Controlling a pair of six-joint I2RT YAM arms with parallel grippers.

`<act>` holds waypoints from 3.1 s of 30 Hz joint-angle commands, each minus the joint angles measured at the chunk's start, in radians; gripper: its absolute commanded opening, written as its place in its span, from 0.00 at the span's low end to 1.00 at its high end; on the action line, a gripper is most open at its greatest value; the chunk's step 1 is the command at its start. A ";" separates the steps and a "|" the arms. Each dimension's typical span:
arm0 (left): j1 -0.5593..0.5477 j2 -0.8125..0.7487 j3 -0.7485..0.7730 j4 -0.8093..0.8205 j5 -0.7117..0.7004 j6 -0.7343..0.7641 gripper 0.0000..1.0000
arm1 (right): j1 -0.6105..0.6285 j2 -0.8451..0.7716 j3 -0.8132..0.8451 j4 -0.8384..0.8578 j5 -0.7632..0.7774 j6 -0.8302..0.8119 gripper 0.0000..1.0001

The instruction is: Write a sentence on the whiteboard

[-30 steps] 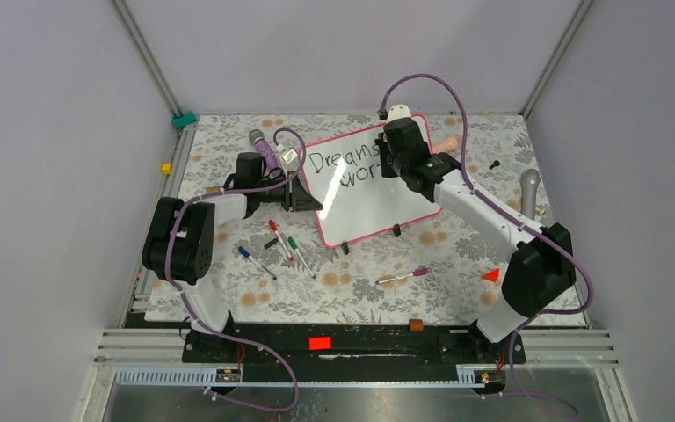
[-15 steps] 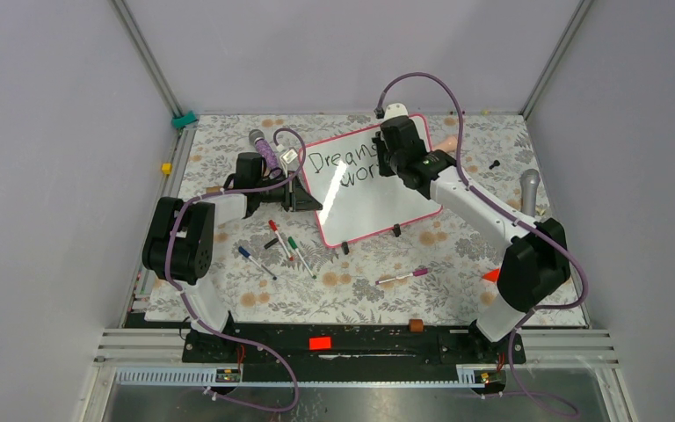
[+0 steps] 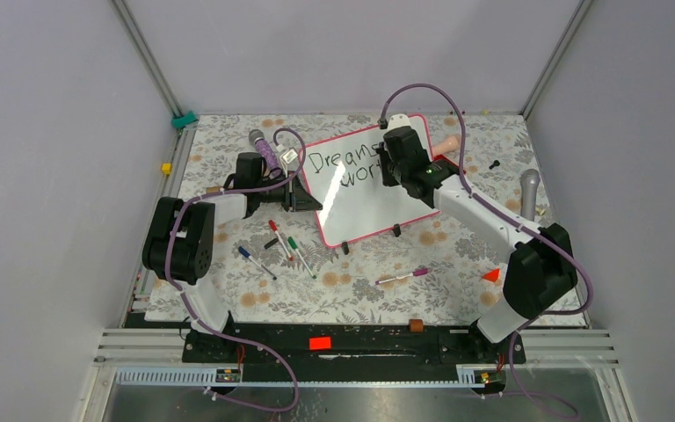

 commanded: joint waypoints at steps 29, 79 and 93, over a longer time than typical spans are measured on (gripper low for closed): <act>-0.016 0.045 -0.007 -0.041 -0.178 0.057 0.00 | -0.005 -0.106 0.018 -0.026 0.020 -0.008 0.00; -0.016 0.042 -0.008 -0.040 -0.178 0.057 0.00 | -0.035 -0.026 -0.041 0.007 -0.014 0.010 0.00; -0.016 0.044 -0.007 -0.040 -0.181 0.058 0.00 | -0.035 0.000 0.006 0.001 0.003 0.010 0.00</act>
